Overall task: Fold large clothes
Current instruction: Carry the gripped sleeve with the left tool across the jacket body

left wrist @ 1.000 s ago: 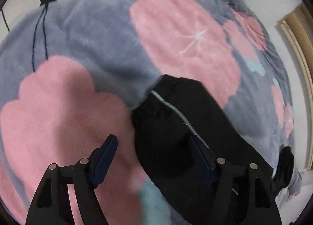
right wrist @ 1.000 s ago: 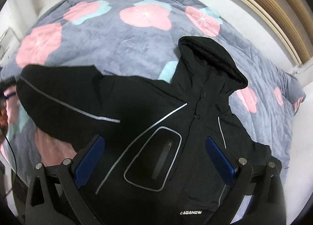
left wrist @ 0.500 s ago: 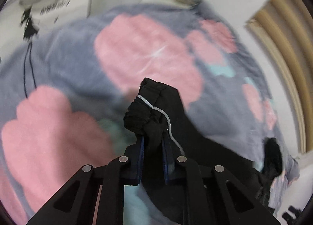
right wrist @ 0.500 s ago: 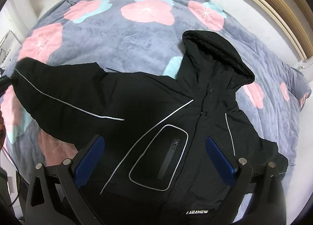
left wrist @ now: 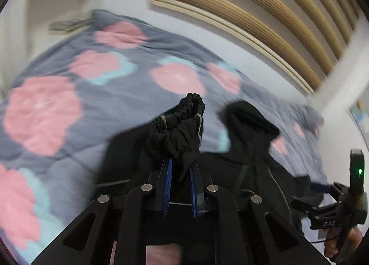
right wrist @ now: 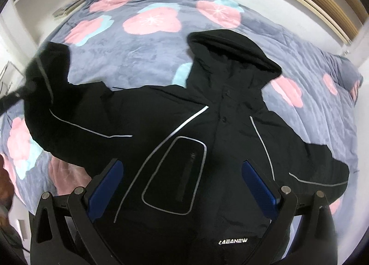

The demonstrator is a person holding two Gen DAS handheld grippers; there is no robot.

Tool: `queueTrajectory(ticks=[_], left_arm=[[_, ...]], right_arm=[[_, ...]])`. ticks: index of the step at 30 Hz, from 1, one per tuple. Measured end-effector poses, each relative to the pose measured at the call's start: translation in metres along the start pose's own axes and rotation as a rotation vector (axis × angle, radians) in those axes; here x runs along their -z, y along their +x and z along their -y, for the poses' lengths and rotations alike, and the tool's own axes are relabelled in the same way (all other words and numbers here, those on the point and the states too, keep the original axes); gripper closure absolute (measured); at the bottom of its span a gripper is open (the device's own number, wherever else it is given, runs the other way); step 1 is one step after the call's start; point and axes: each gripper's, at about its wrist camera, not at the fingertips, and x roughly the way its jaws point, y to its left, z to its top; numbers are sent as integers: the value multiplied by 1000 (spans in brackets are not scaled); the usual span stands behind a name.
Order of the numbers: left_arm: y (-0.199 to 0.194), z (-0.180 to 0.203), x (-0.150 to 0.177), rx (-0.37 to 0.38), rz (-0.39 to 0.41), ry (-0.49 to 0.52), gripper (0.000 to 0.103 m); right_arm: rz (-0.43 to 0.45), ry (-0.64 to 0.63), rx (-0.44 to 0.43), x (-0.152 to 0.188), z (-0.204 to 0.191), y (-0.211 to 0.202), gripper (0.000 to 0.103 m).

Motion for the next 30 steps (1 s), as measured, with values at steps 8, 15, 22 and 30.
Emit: queueTrajectory(ticks=[8, 15, 22, 30], left_arm=[[73, 92, 32, 92, -173, 144, 89], [132, 98, 68, 76, -339, 167, 89], [153, 60, 84, 203, -500, -45, 49], [117, 42, 89, 199, -478, -74, 43]], right_arm=[[-31, 97, 23, 17, 45, 16, 0], [-67, 109, -4, 24, 60, 47, 0], [-82, 114, -256, 9, 42, 85, 0], [-157, 194, -452, -16, 8, 137, 0]])
